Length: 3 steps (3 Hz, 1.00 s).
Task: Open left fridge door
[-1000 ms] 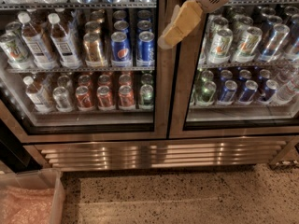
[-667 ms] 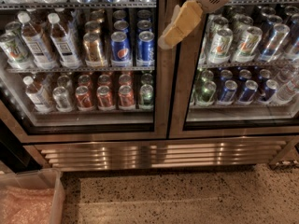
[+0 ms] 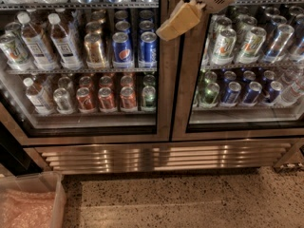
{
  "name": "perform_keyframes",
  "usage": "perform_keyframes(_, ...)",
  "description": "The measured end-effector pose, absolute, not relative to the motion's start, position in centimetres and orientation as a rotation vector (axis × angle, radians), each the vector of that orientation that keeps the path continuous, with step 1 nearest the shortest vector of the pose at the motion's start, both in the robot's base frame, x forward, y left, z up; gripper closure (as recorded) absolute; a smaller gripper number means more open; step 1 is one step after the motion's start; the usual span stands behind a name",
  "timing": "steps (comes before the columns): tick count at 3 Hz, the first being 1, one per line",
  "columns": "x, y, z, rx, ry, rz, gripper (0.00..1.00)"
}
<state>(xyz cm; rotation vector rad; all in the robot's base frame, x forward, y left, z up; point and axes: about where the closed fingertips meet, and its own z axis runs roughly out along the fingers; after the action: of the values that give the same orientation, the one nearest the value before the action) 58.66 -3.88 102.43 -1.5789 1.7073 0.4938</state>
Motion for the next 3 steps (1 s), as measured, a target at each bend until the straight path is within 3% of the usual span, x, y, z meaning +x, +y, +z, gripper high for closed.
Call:
perform_keyframes(2, 58.66, -3.87, 102.43, -1.579, 1.707, 0.494, 0.89)
perform_keyframes(3, 58.66, -3.87, 102.43, -1.579, 1.707, 0.494, 1.0)
